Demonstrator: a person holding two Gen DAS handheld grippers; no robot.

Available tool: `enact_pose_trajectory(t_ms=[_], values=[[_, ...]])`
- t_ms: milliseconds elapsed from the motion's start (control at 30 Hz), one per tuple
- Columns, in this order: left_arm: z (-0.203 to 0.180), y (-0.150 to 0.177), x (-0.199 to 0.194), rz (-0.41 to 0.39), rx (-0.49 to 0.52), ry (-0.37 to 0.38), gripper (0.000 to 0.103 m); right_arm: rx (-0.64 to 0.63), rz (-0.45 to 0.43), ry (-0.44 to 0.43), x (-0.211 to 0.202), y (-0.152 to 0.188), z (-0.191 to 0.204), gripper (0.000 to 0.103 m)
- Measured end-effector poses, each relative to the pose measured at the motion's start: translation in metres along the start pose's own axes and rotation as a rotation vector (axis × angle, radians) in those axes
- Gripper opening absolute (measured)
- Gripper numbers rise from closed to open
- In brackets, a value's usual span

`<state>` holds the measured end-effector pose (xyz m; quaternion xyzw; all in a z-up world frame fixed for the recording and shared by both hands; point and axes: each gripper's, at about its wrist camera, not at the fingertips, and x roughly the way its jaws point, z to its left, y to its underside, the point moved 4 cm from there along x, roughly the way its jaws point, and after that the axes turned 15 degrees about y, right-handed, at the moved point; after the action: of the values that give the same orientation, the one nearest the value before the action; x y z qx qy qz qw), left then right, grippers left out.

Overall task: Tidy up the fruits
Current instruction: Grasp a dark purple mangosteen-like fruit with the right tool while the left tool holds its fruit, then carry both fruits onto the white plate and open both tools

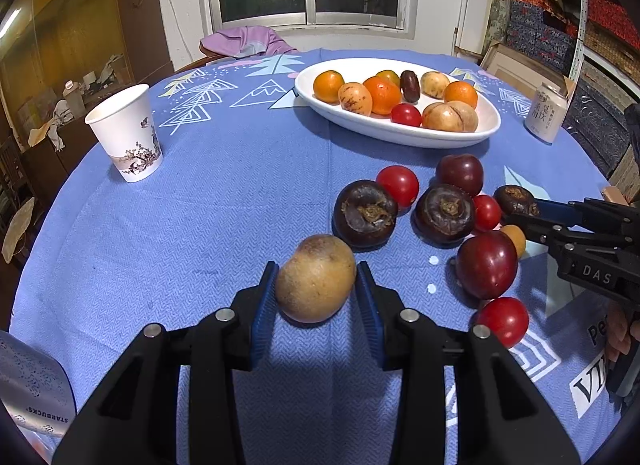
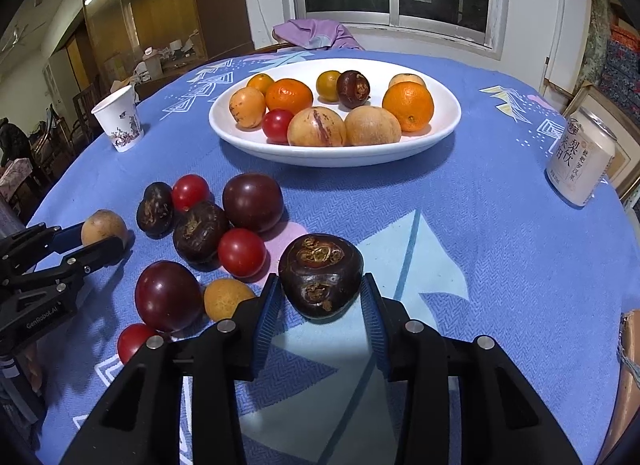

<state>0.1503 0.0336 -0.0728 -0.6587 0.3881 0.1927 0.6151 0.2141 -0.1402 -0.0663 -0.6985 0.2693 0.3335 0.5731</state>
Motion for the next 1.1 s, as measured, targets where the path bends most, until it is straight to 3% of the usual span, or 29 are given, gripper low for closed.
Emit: enact_pose_trajectory(t_ms=[367,700,900,1100], values=[[0.000,0.000,0.000,-0.006,-0.009,0.014,0.039,0.034,-0.028,-0.004,-0.008,0.003,-0.010,0.041],[-0.008,-0.003,-0.015,-0.057,0.013,0.022,0.039,0.100,-0.077,-0.023,-0.029,-0.003,-0.025,0.041],[-0.008,-0.035,-0.024,-0.095,-0.035,0.052,0.039,0.161,-0.137,-0.025,-0.049,-0.015,-0.042,0.041],[-0.025,-0.092,-0.009,-0.106,0.006,0.053,0.039,0.191,-0.186,-0.021,-0.061,-0.047,-0.054,0.041]])
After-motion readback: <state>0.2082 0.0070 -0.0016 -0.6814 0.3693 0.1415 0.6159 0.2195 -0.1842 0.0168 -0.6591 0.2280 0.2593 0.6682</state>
